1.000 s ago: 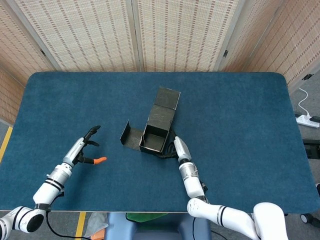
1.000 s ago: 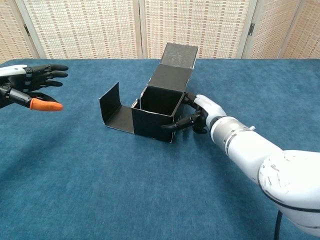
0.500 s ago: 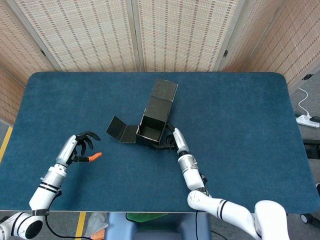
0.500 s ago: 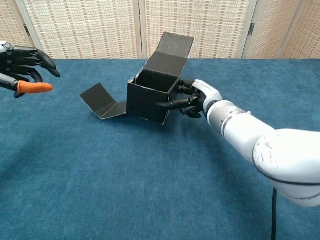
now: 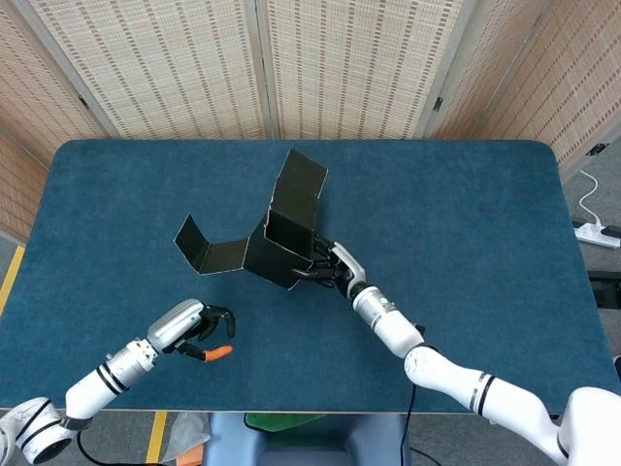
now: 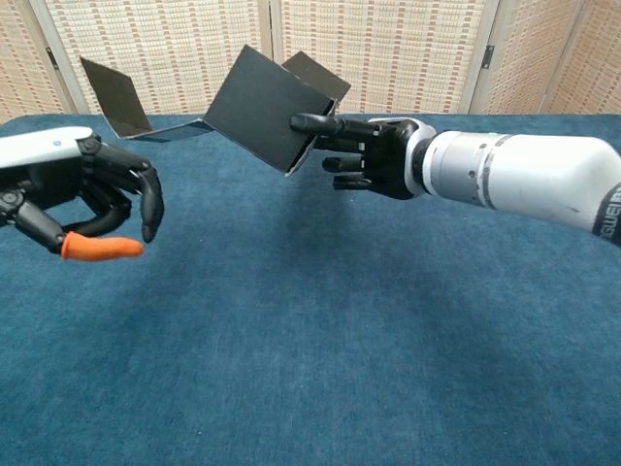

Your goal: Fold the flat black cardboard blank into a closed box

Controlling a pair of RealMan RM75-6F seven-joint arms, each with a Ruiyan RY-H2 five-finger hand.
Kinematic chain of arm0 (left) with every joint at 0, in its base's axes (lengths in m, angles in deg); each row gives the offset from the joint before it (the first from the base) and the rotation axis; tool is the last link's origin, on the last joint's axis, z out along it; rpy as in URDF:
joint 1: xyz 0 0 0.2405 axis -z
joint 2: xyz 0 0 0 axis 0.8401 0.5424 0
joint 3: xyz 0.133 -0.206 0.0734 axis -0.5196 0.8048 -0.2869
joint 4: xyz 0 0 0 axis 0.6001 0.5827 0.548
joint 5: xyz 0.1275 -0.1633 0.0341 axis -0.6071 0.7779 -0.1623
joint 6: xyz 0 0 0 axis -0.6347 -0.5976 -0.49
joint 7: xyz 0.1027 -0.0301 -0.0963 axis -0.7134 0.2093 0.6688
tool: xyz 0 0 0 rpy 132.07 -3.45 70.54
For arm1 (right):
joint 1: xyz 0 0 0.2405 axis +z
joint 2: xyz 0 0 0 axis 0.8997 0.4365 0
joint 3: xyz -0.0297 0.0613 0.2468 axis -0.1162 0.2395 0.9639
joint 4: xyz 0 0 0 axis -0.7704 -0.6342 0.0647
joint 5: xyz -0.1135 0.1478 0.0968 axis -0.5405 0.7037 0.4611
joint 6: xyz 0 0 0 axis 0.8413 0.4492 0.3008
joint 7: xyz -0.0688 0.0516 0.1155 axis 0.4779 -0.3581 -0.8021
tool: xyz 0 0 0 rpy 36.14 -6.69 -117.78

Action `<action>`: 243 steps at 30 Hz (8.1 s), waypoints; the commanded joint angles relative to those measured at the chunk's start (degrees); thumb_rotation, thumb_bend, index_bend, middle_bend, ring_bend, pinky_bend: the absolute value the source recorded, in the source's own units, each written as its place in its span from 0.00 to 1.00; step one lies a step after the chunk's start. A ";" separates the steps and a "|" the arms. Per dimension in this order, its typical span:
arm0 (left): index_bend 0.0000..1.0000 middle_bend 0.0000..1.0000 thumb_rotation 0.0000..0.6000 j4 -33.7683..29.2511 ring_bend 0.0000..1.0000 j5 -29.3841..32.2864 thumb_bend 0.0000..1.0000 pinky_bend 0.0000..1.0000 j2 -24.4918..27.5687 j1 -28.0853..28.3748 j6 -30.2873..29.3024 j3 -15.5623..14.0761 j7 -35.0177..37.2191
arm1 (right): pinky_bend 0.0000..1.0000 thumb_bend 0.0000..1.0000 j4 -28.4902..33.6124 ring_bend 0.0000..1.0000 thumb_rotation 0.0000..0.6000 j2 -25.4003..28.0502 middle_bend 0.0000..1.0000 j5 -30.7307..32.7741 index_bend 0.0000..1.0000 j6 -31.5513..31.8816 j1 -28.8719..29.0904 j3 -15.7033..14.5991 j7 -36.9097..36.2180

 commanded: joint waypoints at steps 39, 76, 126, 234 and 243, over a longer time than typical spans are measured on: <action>0.44 0.52 1.00 4.76 0.80 11.41 0.38 0.85 -7.00 -0.44 -13.47 10.12 -20.06 | 1.00 0.35 9.13 0.77 1.00 2.74 0.65 -18.79 0.62 -4.60 -8.43 -4.70 -4.91; 0.44 0.48 1.00 30.05 0.73 1.86 0.45 0.82 -19.77 4.36 -18.38 2.42 -23.64 | 1.00 0.35 -0.29 0.77 1.00 0.64 0.65 -20.62 0.62 3.61 0.02 -12.84 -2.91; 0.44 0.44 1.00 56.52 0.70 -4.49 0.34 0.80 -31.72 8.15 -21.99 -6.47 -28.01 | 1.00 0.35 -17.96 0.77 1.00 -10.80 0.64 -26.42 0.62 18.97 5.13 -20.77 3.15; 0.25 0.33 1.00 28.60 0.76 5.66 0.40 0.74 -15.98 3.86 -23.75 -2.47 -36.49 | 1.00 0.12 -28.13 0.70 1.00 -17.15 0.23 -26.77 0.12 21.90 6.77 -21.41 1.99; 0.19 0.30 1.00 15.66 0.75 11.66 0.39 0.74 -10.33 2.80 -16.02 -1.17 -22.47 | 1.00 0.00 -24.04 0.63 1.00 -14.59 0.00 -29.07 0.00 22.24 4.59 -24.82 0.78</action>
